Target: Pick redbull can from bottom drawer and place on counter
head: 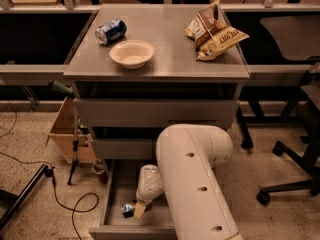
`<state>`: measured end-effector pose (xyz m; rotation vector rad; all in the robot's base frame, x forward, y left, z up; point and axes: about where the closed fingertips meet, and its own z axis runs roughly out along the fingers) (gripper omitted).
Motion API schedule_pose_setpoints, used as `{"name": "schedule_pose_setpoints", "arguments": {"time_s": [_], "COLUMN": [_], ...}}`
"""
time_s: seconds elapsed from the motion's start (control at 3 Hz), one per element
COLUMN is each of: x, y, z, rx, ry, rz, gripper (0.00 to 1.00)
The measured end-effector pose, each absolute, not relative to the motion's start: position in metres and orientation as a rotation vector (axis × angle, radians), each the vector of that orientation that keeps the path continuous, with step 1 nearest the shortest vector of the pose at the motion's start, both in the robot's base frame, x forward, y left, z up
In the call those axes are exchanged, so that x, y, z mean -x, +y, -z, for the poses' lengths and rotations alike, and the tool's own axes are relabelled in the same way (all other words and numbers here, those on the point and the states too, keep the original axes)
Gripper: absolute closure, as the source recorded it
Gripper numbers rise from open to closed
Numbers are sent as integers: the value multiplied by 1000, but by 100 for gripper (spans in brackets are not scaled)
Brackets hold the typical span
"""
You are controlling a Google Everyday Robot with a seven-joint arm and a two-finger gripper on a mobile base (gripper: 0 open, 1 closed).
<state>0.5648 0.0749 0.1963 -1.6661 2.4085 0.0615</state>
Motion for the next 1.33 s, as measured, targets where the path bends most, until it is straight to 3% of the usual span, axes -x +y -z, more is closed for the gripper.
{"name": "schedule_pose_setpoints", "arguments": {"time_s": [1.33], "x": [-570], "y": [110], "z": [-132], "rx": [1819], "ry": [2137], "rz": [-264], "gripper": [0]}}
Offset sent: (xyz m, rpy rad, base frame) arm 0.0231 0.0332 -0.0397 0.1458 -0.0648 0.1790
